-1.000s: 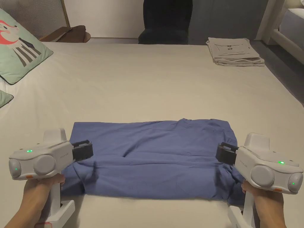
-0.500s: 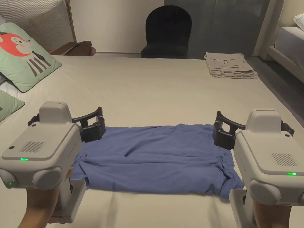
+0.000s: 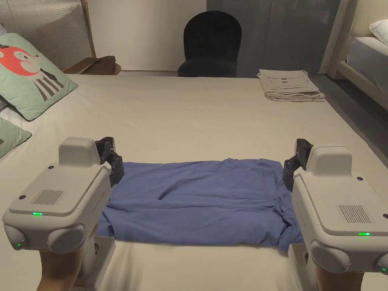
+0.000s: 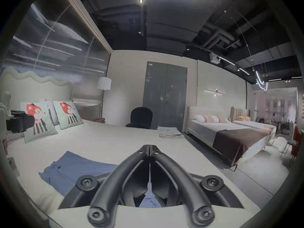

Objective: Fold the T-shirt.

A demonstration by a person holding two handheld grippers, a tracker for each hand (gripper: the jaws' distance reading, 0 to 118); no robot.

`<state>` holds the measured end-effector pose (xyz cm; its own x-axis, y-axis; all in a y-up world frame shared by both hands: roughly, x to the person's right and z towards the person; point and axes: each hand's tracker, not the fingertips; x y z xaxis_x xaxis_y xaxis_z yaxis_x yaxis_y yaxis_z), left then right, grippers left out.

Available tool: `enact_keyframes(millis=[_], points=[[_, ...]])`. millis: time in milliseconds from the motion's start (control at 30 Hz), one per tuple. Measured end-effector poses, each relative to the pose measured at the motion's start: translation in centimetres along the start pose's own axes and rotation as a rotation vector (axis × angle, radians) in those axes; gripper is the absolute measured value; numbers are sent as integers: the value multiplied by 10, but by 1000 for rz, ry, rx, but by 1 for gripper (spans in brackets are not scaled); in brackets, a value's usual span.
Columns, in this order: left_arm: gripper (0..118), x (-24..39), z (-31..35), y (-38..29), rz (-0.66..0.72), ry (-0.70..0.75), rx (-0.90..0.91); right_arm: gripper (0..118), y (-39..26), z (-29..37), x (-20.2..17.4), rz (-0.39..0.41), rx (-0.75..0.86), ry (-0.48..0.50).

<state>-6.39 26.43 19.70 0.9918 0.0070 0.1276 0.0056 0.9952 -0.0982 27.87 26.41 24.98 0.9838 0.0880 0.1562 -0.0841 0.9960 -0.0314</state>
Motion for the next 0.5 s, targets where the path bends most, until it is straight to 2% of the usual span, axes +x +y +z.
enact_keyframes(millis=[67,233,500], points=[[0,-6,-6,-4,-1,0,-43,0,-1,-2,2,-5,-3,-1],[0,-30,-25,-26,22,-6,-289,0,-3,-7,4,-16,-17,0],[0,-102,-52,-104,170,54,-590,0,-16,-21,5,-16,-54,-7]])
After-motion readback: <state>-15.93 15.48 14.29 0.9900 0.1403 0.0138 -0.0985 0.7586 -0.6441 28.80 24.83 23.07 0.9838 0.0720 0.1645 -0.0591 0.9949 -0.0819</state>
